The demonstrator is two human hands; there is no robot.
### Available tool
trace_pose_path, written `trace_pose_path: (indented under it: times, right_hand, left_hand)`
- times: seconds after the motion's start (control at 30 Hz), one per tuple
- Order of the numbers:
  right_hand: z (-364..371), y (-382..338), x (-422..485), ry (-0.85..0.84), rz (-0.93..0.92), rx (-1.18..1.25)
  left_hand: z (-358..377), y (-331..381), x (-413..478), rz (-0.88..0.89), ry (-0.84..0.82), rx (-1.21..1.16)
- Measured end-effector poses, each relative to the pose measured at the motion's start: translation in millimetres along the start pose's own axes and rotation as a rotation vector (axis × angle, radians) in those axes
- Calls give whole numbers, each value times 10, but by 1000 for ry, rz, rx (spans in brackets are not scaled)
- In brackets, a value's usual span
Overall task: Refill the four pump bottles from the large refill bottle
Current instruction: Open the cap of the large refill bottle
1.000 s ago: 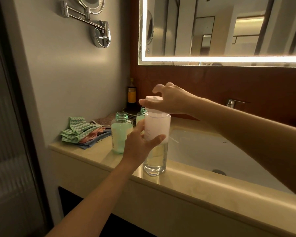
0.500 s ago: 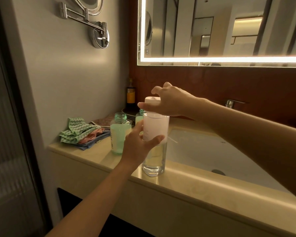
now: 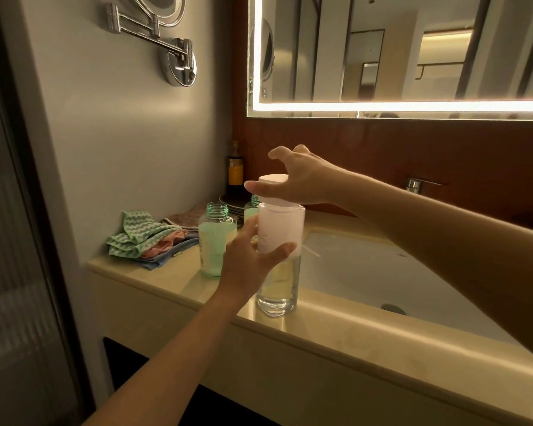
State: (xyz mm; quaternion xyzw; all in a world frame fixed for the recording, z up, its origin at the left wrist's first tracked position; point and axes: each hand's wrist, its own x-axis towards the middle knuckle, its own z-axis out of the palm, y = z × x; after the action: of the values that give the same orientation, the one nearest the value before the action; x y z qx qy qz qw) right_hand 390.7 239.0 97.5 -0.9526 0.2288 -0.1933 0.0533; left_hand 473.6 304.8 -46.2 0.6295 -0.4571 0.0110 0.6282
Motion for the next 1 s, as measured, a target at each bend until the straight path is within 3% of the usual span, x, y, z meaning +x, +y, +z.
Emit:
trace_pose_path:
  times: [0.1, 0.23, 0.33, 0.47, 0.53, 0.77, 1.0]
  right_hand:
    - [25, 5, 6, -3, -40, -24]
    - [-11, -6, 6, -139, -22, 275]
    - [-23, -11, 16, -163, -15, 284]
    - [22, 22, 22, -14, -4, -14]
    - [47, 45, 9, 2, -31, -53]
    - [94, 109, -7, 171, -51, 50]
    - [222, 502, -207, 459, 163, 234]
  left_hand:
    - [1, -3, -2, 0, 0, 1]
    - [6, -21, 5, 9, 4, 12]
    - [3, -22, 2, 11, 5, 14]
    - [6, -10, 2, 6, 14, 10]
    - [7, -4, 1, 2, 15, 15]
    - [7, 33, -29, 8, 45, 60]
    - [113, -14, -24, 32, 245, 292]
